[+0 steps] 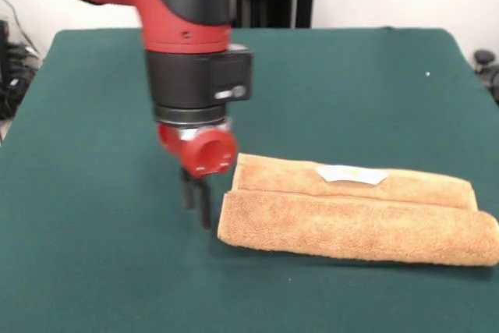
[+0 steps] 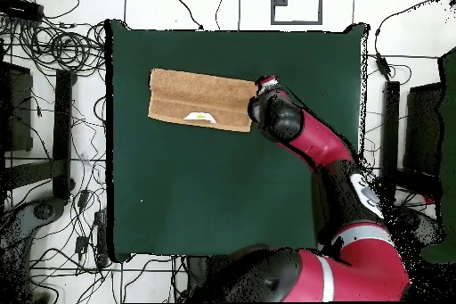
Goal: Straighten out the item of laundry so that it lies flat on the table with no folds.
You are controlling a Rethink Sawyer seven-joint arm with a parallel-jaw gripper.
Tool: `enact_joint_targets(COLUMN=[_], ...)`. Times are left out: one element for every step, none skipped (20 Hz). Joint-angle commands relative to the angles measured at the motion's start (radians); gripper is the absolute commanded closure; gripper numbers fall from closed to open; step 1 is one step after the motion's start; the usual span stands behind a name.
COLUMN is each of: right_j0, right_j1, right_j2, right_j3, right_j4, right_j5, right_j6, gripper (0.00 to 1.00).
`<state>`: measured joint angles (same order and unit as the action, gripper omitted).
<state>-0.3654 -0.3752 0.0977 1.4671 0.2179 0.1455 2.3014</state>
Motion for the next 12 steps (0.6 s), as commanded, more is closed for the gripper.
enact_joint_targets(right_j0=[0.123,0.127,0.131,0.134,0.137,0.140,0.144,0.152,0.158,0.163,0.166,0.170], right_j1=[-0.066,-0.081,-0.088,-0.096,-0.100,-0.104,-0.108,-0.111,-0.115,-0.119,-0.123,-0.125], right_j2=[0.028,0.028,0.025,0.027,0.025,0.026,0.027,0.024,0.025,0.027,0.028,0.032], right_j3=[0.045,0.054,0.058,0.066,0.068,0.072,0.077,0.080,0.087,0.093,0.099,0.106], right_j4=[0.034,0.041,0.042,0.048,0.049,0.054,0.059,0.063,0.071,0.079,0.087,0.096], right_j5=[0.341,0.356,0.359,0.362,0.361,0.358,0.354,0.348,0.345,0.342,0.341,0.334], right_j6=[0.116,0.129,0.135,0.146,0.151,0.160,0.168,0.180,0.191,0.202,0.210,0.218], gripper=[0.00,0.00,0.00,0.00,0.00,0.00,0.00,0.00,0.00,0.00,0.00,0.00])
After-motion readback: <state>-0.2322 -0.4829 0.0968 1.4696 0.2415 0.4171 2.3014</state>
